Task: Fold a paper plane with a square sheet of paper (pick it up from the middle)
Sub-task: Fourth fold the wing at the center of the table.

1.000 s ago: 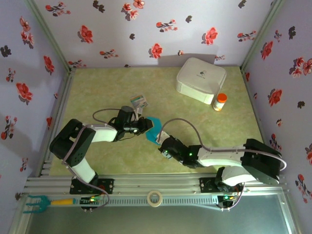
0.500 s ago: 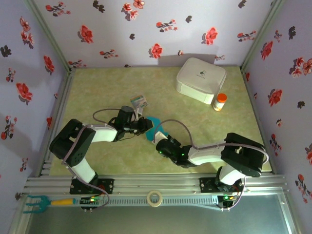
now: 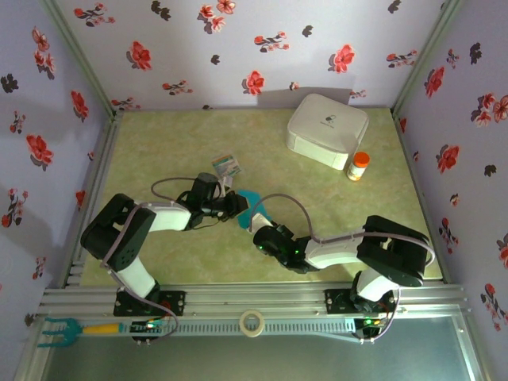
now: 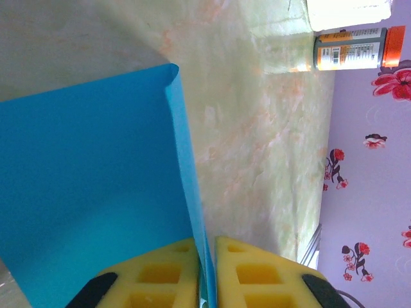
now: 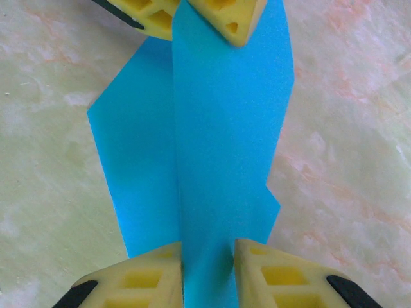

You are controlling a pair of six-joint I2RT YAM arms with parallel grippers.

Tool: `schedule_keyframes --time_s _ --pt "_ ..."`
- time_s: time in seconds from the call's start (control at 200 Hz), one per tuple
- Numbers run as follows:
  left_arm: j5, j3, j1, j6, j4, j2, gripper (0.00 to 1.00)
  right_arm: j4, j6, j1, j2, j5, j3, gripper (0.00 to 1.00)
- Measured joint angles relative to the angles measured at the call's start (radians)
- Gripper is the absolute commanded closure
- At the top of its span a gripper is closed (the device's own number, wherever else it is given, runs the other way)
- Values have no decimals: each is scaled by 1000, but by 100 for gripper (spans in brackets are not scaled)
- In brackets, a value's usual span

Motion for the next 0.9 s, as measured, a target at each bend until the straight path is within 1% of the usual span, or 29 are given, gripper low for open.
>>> schedule_keyframes --time_s 0.365,0.57,0.715,0.845,0.9 --pt "0 0 2 0 -5 0 93 13 22 -3 0 0 0 79" --pt "0 0 2 0 -5 0 92 16 37 -5 0 0 -2 84" --pt "0 0 2 0 -5 0 87 18 43 -8 0 0 -2 87" --pt "-1 0 2 2 -6 -2 74 20 50 -14 0 -2 -3 89" --pt "-5 0 2 3 -16 -8 71 28 60 -19 0 -10 -6 89"
